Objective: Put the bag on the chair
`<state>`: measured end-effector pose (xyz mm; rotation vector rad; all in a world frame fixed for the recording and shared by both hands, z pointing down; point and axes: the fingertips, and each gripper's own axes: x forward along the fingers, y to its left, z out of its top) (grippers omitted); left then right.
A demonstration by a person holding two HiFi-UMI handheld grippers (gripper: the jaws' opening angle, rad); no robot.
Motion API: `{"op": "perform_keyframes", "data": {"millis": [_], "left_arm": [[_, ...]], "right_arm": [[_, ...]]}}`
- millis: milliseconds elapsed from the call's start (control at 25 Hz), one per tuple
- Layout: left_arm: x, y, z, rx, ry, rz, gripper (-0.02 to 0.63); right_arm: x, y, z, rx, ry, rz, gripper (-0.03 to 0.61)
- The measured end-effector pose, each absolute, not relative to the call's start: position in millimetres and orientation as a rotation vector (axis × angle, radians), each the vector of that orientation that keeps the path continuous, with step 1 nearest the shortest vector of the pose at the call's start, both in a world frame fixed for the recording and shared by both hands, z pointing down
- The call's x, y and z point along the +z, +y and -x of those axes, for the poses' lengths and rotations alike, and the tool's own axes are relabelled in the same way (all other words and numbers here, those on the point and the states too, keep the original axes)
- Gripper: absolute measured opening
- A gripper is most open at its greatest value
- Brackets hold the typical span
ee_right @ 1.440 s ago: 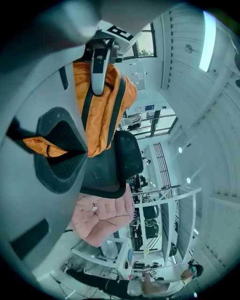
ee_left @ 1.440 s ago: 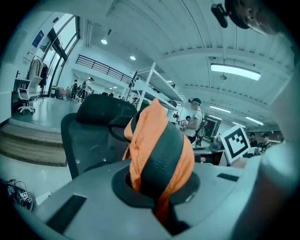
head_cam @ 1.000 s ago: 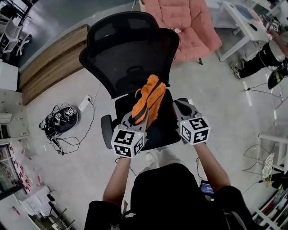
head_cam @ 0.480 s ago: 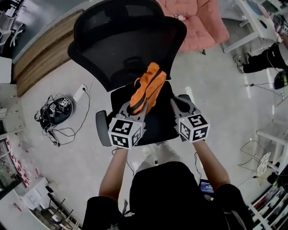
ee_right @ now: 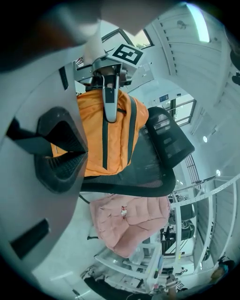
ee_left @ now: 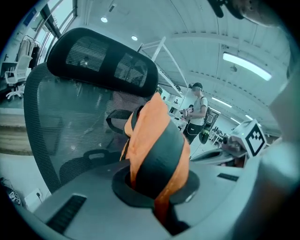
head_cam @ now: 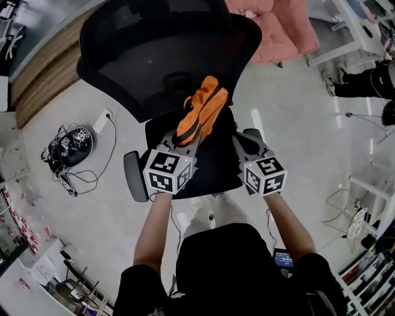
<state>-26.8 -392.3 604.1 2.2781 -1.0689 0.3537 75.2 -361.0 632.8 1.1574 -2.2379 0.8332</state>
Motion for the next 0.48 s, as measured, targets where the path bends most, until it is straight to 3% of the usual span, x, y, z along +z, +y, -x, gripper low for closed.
{"op": "perform_keyframes", "data": {"millis": [480], "left_arm": [[645,-419,32,0.412,-0.999,-2.307,0.025]], "right_arm": [[670,-378,-64,0.896,-2.214,-1.118,0.002]]}}
